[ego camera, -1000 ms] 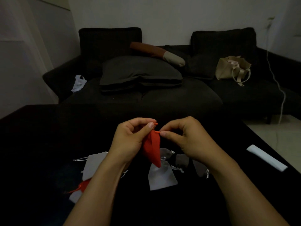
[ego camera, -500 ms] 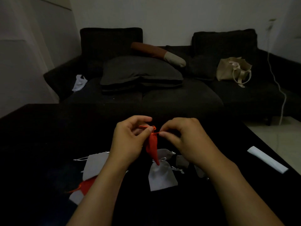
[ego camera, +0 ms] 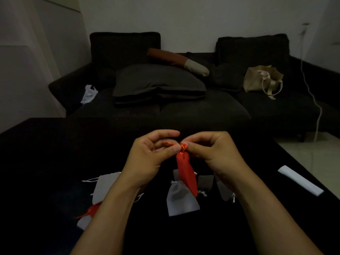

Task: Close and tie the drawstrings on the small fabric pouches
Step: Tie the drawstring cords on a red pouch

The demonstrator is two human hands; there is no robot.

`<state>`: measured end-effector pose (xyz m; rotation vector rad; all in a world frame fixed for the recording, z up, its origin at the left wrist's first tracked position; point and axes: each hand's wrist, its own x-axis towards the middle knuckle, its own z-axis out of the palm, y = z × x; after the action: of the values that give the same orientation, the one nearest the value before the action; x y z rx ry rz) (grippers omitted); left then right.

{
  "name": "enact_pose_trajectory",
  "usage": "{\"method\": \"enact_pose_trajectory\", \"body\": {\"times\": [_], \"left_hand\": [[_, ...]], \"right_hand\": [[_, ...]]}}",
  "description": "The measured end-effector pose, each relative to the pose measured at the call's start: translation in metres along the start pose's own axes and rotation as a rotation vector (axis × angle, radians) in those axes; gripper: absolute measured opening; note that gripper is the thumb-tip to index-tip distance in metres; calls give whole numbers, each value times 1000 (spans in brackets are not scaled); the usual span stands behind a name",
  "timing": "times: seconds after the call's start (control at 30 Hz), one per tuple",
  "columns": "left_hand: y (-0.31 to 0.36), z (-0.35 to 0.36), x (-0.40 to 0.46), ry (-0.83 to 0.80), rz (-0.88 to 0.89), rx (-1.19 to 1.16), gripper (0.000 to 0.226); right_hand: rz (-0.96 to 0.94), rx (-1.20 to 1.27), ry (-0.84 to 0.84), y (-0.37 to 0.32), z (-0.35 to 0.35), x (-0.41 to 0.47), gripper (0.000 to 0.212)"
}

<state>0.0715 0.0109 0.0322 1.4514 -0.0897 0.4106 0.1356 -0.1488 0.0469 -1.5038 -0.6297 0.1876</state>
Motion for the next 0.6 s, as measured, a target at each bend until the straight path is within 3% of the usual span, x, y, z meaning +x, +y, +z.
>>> {"method": "enact_pose_trajectory", "body": {"times": [0.27,0.43,0.6], "left_hand": [[-7,8,1,88,87,229,13],[-11,13,2,152,106,366,13],[-17,20,1,176,117,409,9]], "right_hand": [[141,71,24,7,1,1,12],[165,76,-37,9,-2,3,15],[216,121,27,10,-2,3,32]]}}
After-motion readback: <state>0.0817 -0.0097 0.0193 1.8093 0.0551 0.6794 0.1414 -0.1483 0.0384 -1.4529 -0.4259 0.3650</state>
